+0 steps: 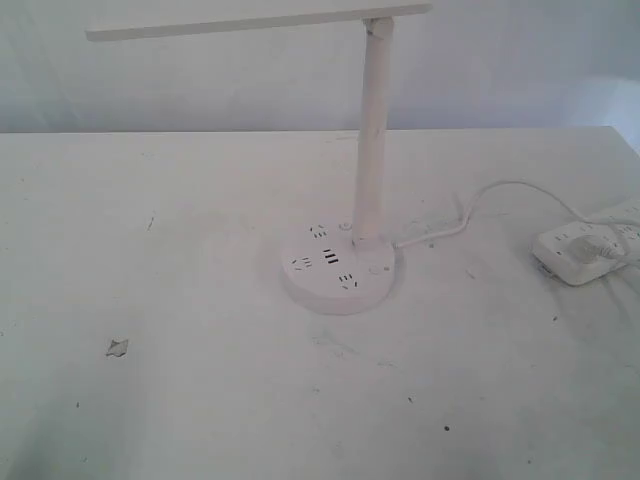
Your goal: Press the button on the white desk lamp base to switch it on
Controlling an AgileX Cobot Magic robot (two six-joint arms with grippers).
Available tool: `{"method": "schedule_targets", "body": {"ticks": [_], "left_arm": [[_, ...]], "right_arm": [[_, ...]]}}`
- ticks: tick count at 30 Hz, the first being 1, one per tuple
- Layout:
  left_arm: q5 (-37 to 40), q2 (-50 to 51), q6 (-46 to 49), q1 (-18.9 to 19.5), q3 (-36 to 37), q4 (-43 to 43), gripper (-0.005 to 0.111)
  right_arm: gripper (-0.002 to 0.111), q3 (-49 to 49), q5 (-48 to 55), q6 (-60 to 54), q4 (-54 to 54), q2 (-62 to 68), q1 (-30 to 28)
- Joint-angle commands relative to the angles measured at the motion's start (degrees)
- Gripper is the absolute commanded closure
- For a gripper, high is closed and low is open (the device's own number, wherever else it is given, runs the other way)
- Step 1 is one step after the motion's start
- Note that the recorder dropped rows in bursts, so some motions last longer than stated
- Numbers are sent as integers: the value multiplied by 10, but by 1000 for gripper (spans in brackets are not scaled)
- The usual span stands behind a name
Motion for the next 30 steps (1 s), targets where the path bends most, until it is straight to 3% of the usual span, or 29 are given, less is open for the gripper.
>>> {"method": "schedule_targets", "body": {"ticks": [1,30], "left_arm": [[0,-2,-1,0,2,-1,107],[0,-2,-1,0,2,-1,107]], "right_arm": [[108,3,-8,0,0,-3,-4],[108,3,-8,-8,-5,-3,-4]]}}
